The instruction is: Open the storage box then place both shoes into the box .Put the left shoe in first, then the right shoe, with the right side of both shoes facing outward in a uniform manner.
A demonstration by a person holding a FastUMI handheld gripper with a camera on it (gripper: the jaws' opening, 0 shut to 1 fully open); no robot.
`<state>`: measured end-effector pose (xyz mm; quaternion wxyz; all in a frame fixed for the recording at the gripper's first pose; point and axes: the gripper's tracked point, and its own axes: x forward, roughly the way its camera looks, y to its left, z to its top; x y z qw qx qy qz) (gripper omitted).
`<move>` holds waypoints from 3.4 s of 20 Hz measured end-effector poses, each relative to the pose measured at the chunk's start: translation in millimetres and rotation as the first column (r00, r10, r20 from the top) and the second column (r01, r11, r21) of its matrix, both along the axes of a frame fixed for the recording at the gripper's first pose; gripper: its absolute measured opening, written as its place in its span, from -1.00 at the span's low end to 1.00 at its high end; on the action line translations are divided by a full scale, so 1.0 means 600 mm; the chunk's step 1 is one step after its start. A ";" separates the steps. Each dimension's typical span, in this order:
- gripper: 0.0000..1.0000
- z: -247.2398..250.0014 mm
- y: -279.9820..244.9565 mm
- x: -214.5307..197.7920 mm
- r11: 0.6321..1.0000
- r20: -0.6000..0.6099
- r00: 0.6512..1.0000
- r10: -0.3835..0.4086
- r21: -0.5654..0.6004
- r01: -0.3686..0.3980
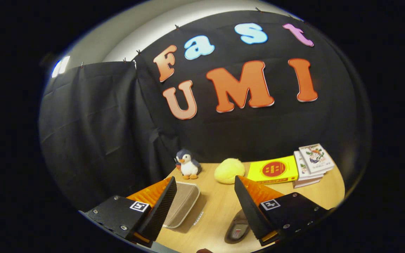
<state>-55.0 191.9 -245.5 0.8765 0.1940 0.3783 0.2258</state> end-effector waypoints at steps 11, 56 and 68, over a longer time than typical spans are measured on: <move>0.97 -0.139 0.137 -0.106 0.973 -0.288 0.931 0.226 0.120 -0.199; 0.96 -0.176 0.179 -0.181 0.847 -0.451 0.818 0.358 0.526 -0.081; 0.94 -0.234 0.263 -0.223 0.772 -0.529 0.710 0.465 0.634 -0.033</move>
